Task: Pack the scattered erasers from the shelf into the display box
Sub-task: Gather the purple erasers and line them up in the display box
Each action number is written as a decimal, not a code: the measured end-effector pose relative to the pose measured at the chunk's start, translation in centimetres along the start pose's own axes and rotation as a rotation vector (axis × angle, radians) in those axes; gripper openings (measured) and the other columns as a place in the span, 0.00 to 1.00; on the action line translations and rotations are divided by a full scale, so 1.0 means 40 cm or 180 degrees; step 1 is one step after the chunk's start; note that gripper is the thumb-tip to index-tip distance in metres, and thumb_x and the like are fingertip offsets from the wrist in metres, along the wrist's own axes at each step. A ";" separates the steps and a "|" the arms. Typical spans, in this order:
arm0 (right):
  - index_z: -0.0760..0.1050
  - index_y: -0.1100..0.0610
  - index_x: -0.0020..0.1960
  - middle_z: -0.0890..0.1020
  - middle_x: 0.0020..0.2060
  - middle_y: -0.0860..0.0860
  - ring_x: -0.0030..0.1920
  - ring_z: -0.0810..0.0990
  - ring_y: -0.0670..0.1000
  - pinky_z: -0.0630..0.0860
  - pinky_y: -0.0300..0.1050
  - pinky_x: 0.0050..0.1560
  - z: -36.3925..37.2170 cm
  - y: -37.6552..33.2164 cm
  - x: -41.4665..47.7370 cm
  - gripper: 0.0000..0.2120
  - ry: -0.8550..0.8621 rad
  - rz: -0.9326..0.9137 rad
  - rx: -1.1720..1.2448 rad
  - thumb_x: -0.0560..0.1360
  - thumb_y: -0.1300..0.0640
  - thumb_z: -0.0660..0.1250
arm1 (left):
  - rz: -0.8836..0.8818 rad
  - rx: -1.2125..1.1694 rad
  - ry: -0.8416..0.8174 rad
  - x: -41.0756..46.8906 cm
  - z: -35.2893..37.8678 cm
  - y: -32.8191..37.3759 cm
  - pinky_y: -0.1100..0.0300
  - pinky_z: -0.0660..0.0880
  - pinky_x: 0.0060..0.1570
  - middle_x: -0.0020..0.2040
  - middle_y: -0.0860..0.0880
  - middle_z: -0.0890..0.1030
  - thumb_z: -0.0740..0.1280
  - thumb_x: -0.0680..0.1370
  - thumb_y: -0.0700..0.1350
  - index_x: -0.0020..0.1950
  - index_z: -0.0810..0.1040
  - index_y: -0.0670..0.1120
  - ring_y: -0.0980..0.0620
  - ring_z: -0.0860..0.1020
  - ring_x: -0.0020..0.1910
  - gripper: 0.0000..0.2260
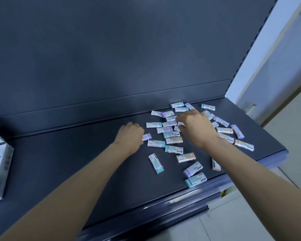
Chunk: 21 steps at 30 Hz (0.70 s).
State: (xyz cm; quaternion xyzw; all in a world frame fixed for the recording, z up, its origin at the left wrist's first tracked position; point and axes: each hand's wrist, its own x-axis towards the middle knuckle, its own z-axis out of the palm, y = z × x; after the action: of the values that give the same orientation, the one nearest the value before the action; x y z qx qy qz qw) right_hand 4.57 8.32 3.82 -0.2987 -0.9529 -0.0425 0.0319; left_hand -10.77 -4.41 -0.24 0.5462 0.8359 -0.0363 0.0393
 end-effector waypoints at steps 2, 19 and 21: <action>0.75 0.57 0.60 0.80 0.56 0.54 0.60 0.73 0.58 0.68 0.50 0.59 0.006 0.000 0.018 0.12 -0.0081 -0.0121 -0.0013 0.77 0.61 0.60 | -0.0057 -0.0131 0.0025 0.005 0.003 0.001 0.55 0.67 0.48 0.55 0.43 0.75 0.63 0.77 0.44 0.53 0.75 0.40 0.43 0.71 0.56 0.09; 0.78 0.55 0.55 0.80 0.53 0.58 0.53 0.79 0.61 0.78 0.50 0.50 0.083 -0.001 0.170 0.11 -0.0948 -0.1204 0.0257 0.76 0.62 0.61 | -0.1029 -0.0747 0.0813 -0.050 -0.040 0.055 0.54 0.70 0.48 0.52 0.44 0.76 0.62 0.75 0.41 0.51 0.75 0.41 0.45 0.71 0.54 0.07; 0.76 0.58 0.57 0.79 0.54 0.59 0.54 0.78 0.61 0.75 0.48 0.48 0.090 -0.006 0.178 0.10 -0.0919 -0.1295 0.0160 0.76 0.60 0.63 | -0.1127 -0.0715 0.0849 -0.057 -0.038 0.064 0.54 0.70 0.48 0.51 0.44 0.76 0.62 0.75 0.41 0.51 0.75 0.41 0.45 0.72 0.54 0.07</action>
State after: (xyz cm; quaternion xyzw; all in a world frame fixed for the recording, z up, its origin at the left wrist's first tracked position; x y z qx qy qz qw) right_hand -1.53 12.52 0.84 -0.1029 -0.9888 0.0188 -0.1063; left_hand -7.56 -5.28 1.46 0.3833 0.9152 0.1229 -0.0179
